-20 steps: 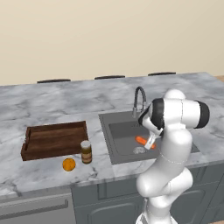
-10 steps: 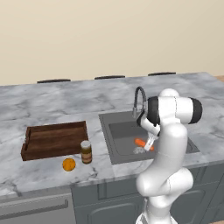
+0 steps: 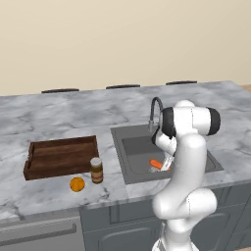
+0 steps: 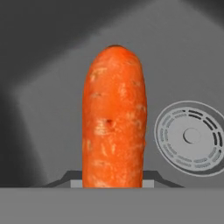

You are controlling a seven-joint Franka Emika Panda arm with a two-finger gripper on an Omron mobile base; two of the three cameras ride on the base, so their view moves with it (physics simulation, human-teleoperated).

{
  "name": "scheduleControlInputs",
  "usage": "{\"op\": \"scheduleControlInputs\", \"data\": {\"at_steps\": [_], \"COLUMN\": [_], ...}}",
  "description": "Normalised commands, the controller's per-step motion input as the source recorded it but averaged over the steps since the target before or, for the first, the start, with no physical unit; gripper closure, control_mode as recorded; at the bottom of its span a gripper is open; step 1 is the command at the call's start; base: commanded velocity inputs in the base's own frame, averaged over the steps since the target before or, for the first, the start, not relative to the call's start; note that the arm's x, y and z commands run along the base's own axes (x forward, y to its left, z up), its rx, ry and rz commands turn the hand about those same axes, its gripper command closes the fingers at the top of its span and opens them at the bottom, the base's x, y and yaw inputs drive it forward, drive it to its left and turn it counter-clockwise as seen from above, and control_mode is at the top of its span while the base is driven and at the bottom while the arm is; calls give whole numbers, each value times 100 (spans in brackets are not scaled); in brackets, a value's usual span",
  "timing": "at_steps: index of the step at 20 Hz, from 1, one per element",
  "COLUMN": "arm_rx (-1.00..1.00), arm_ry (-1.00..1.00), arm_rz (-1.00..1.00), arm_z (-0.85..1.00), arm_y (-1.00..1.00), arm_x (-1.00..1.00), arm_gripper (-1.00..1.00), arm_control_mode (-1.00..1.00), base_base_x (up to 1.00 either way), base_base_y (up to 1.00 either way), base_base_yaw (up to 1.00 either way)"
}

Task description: Pick up all produce items and place them in the sink. Turn on the sink faucet to wash them. Then turn the sink off and put them in the tray.

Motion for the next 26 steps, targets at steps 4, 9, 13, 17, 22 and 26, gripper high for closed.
{"op": "scheduleControlInputs", "data": {"at_steps": [4, 9, 13, 17, 22, 26], "arm_rx": [0, 0, 1, 3, 1, 0], "arm_ry": [0, 0, -2, -7, -13, -8], "arm_rz": [2, 0, 0, 0, 0, 0], "arm_z": [-22, -9, 0, 11, 48, 56], "arm_y": [3, 4, 0, 0, 0, 0], "arm_x": [6, 2, 0, -11, -25, -20], "arm_gripper": [100, -100, -100, -100, -100, -100], "arm_control_mode": [-100, -100, -100, -100, -100, -100], "base_base_x": [0, 0, 0, 0, 0, 0], "base_base_y": [0, 0, 0, 0, 0, 0], "base_base_yaw": [0, 0, 0, 0, 0, 0]}}
